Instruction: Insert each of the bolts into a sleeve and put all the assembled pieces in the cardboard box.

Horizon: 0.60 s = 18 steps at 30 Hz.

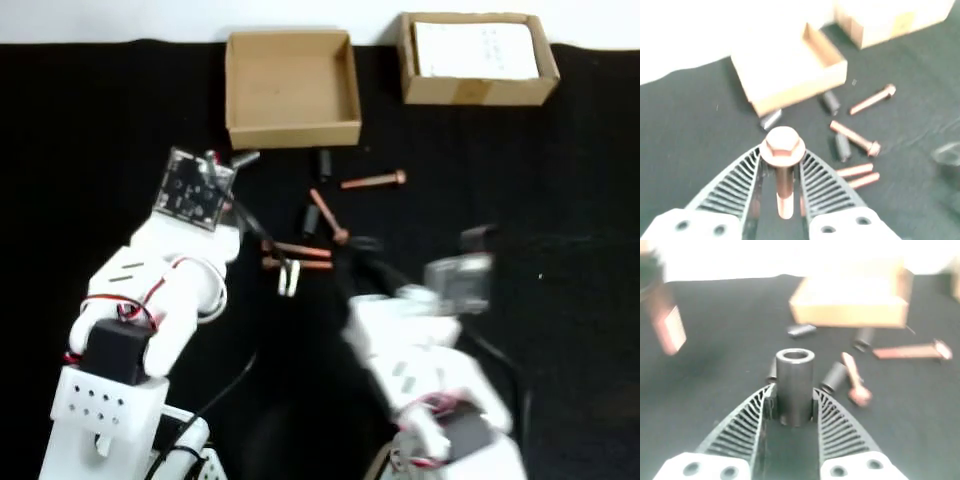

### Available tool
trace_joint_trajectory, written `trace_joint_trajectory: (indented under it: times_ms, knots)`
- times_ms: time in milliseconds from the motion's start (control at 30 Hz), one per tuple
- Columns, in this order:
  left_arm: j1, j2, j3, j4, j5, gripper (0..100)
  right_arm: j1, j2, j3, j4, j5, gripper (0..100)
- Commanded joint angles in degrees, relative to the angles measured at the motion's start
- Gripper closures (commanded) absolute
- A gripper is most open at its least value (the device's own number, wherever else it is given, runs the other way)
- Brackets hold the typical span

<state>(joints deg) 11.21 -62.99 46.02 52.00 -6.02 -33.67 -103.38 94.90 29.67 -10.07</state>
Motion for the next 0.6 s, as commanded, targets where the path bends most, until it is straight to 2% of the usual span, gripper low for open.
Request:
trace_joint_trajectory:
  times_ms: [0,67,167,267,433,567]
  knots:
    - [5.2,-1.3,-7.9,-3.4,0.0,99,-3.8,-1.2,9.1,-16.5,8.3,99.1]
    - [8.7,-1.4,-11.6,-3.4,1.6,99,-4.7,-1.1,8.3,-17.5,8.5,99.1]
    - [12.7,-1.4,-16.0,-2.5,10.5,99,-4.7,-0.7,8.3,-16.7,8.5,99.1]
    - [13.5,-1.5,-19.6,0.1,17.1,99,-4.8,-0.7,8.3,-14.0,9.4,99.1]
    - [12.9,-4.9,-22.4,2.1,18.2,99,-4.6,-1.1,8.3,-13.0,15.6,99.1]
    - [13.1,-5.4,-19.6,1.6,18.2,99,-4.9,-0.9,8.3,-13.0,15.7,99.1]
